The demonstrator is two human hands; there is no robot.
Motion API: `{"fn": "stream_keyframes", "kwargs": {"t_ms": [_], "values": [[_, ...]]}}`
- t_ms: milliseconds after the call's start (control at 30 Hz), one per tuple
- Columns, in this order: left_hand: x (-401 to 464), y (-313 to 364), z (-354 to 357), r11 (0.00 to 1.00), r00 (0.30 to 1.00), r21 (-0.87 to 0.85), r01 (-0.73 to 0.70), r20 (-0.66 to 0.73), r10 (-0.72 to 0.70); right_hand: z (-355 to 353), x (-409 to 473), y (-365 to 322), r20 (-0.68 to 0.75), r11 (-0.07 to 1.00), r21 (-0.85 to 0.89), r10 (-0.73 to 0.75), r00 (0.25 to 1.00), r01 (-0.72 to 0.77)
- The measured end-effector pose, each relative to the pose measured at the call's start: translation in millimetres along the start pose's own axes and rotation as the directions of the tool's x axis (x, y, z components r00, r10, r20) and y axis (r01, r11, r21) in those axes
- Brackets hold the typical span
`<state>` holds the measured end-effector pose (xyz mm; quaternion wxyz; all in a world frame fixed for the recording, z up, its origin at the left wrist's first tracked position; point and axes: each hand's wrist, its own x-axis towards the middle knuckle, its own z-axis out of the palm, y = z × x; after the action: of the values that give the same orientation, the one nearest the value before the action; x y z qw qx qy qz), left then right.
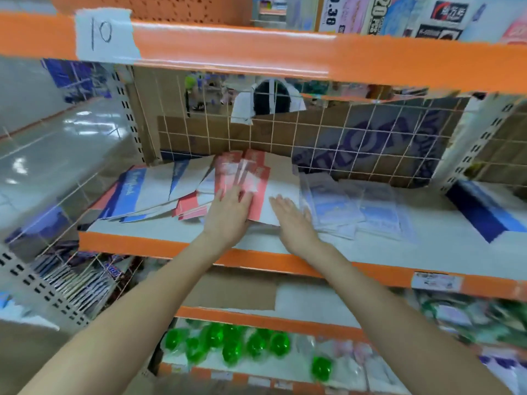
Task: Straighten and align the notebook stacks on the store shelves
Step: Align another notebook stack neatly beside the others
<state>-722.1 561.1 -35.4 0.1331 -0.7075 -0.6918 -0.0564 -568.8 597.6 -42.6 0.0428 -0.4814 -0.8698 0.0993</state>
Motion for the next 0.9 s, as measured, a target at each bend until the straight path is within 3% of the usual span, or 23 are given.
{"fn": "stream_keyframes", "kwargs": {"t_ms": [67, 267, 567, 733, 900], "values": [[-8, 6, -4, 0.997, 0.996, 0.033, -0.069, -0.051, 0.070, 2, -22, -7, -0.019, 1.000, -0.030, 0.001, 1.000, -0.001], [-28, 42, -7, 0.978, 0.976, 0.036, -0.205, 0.079, 0.201, -4, -74, 3, -0.083, 0.993, -0.093, 0.064, 0.994, -0.071], [-37, 134, -26, 0.958, 0.958, 0.016, -0.287, -0.021, 0.287, -18, -146, 67, -0.281, 0.979, -0.123, 0.125, 0.951, -0.165], [-33, 221, -35, 0.906, 0.905, 0.025, -0.422, -0.042, 0.423, -20, -203, 134, -0.303, 0.952, -0.111, 0.242, 0.922, -0.286], [-34, 359, -40, 0.845, 0.848, -0.075, -0.529, -0.081, 0.524, -34, -292, 237, -0.287, 0.915, -0.102, 0.349, 0.892, -0.390]]}}
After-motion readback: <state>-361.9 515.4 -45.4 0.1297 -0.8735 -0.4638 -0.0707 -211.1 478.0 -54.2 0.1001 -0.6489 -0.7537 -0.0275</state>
